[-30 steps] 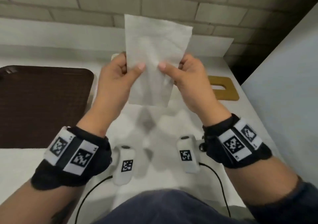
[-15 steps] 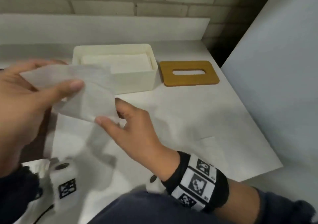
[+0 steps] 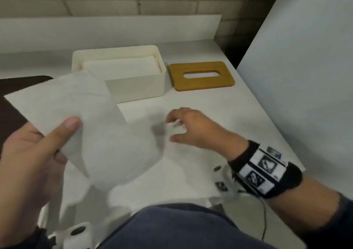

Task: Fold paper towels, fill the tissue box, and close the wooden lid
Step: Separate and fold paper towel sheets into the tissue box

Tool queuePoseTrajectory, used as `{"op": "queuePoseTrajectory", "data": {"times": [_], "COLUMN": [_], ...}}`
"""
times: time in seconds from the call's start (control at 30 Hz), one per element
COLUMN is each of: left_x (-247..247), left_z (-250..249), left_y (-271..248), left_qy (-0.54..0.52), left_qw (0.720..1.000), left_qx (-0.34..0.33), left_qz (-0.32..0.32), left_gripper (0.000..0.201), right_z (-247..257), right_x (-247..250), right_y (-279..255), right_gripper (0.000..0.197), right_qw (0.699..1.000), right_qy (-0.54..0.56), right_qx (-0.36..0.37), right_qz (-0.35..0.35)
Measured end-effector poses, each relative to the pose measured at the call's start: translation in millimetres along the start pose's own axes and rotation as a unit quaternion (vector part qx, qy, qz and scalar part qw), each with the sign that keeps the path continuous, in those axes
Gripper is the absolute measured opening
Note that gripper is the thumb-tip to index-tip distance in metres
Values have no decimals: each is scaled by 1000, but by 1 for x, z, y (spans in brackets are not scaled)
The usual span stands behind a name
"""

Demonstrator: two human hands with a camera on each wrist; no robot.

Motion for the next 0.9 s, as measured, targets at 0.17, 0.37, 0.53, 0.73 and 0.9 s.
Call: {"op": "queuePoseTrajectory", "data": {"times": [0.17,0.37,0.53,0.73,0.9], "left_x": [-39,-45,-50,-110,-143], "left_z": [-26,-23,-32,-44,-49], "left_y": [-15,-16,-11,-12,-17], "left_qy": [-61,-69,-43,21,18], "left_qw": [994,995,996,990,986], "left_qx": [-84,-74,-77,-70,-66], "left_qz": [24,-2,-15,119,151], "left_gripper": [29,21,18,28,36], "right_z": [-82,-83,-24,93,108], "right_x": [-10,-18,32,107,124], "right_y": [0,5,-9,-32,16], "right_gripper": [69,55,16,14,16], "right_qw": [970,982,993,992,987], "right_qy": [-167,-56,-57,-22,-99], "right_qx": [-148,-140,-57,96,126], "right_qz": [91,112,87,73,-29]}}
Point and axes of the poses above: each hand's wrist, its own y-axis towards the middle knuckle, its own x-axis out of the back of the hand, z = x × y, the point moved 9 cm from there along y, towards the middle knuckle, and after that the axes turned 6 degrees about x, right-handed, at the moved point
